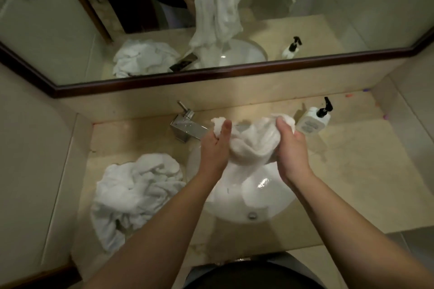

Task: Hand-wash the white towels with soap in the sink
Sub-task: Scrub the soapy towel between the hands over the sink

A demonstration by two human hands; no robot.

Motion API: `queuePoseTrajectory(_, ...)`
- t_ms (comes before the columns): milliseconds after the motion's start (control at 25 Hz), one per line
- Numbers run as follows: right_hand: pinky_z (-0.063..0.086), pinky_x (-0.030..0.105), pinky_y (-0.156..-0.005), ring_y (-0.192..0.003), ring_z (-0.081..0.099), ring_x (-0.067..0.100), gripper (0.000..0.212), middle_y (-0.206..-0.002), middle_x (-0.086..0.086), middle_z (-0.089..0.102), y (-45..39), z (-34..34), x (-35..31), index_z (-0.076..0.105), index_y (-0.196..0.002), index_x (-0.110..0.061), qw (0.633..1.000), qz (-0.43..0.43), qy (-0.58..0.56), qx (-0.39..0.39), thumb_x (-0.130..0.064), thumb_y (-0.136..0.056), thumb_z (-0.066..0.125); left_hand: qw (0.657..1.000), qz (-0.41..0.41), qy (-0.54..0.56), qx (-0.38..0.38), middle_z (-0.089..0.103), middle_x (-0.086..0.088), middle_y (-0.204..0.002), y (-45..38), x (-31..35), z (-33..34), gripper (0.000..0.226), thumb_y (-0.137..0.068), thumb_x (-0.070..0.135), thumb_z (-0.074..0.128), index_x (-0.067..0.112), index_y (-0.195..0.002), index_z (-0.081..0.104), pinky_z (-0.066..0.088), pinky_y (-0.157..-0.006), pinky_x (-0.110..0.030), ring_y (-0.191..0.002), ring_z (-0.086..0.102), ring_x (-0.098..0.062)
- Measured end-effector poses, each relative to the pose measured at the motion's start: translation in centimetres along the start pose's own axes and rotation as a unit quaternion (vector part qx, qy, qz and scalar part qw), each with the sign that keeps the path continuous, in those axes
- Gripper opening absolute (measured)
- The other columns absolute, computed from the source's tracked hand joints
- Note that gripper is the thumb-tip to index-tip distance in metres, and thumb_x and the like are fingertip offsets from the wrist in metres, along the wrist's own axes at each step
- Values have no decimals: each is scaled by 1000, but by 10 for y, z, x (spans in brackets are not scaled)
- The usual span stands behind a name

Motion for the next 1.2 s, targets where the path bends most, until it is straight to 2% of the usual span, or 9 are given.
queuePoseTrajectory(200,57,35,-84,-90,71,21,33,-93,7,73,21,32,-41,65,-97,-15,985,57,-151,63,-46,-96,55,992,5,122,10,62,-4,-78,19,56,27,46,-96,54,44,14,-80,59,51,-68,-23,-69,61,-6)
queuePoseTrajectory(320,51,28,-67,-70,60,10,33,-71,-4,59,37,36,-62,52,-74,-22,992,-20,-83,98,-44,-99,53,982,-24,171,82,63,0,-74,17,65,24,42,-102,45,45,18,-74,58,50,-64,-18,-65,63,-3)
queuePoseTrajectory(400,45,27,-54,-53,52,6,41,-56,-8,53,54,51,-66,50,-64,-21,992,-112,22,47,-39,-101,51,973,-84,178,117,65,0,-79,1,57,12,41,-102,48,47,19,-76,59,51,-74,-25,-80,68,-13)
queuePoseTrajectory(480,43,30,-52,-50,53,10,46,-52,-4,55,59,54,-69,52,-59,-19,983,-158,92,21,-37,-101,50,979,-129,140,78,68,-4,-83,2,48,17,45,-99,52,51,13,-82,63,53,-79,-33,-87,68,-23)
queuePoseTrajectory(640,39,31,-58,-53,53,16,48,-56,1,54,16,19,-73,52,-60,-16,988,-72,19,139,-40,-101,50,988,-100,114,-40,70,-5,-78,25,44,59,37,-97,38,61,3,-90,70,53,-69,-30,-75,67,-17)
queuePoseTrajectory(800,48,31,-53,-58,64,17,47,-64,8,66,44,40,-56,66,-71,-9,987,-108,114,-17,-43,-98,51,972,-192,115,72,69,0,-87,7,23,45,52,-97,54,53,6,-111,66,48,-61,-26,-75,64,-12)
queuePoseTrajectory(960,51,30,-55,-54,64,11,51,-57,2,66,6,10,-69,61,-60,-15,991,-92,86,46,-48,-98,51,986,-154,66,17,72,0,-73,26,31,77,46,-100,49,51,9,-88,70,53,-64,-29,-71,69,-14)
queuePoseTrajectory(1120,54,27,-53,-56,66,9,42,-59,-2,66,17,18,-67,64,-66,-17,987,-121,96,-48,-42,-98,55,981,-144,94,88,71,-5,-77,14,38,71,50,-100,50,50,6,-88,68,53,-64,-26,-73,67,-17)
queuePoseTrajectory(1200,48,24,-53,-53,59,10,44,-55,-4,60,-7,-1,-84,55,-62,-16,994,-89,62,-20,-41,-97,57,987,-122,81,68,69,1,-70,25,46,88,47,-100,49,49,12,-76,67,51,-63,-20,-66,65,-7)
Point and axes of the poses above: each hand's wrist, its own y-axis away from the middle knuckle, its own z-axis out of the palm, x = y × z, the point moved 9 cm from there along -y, towards the middle knuckle
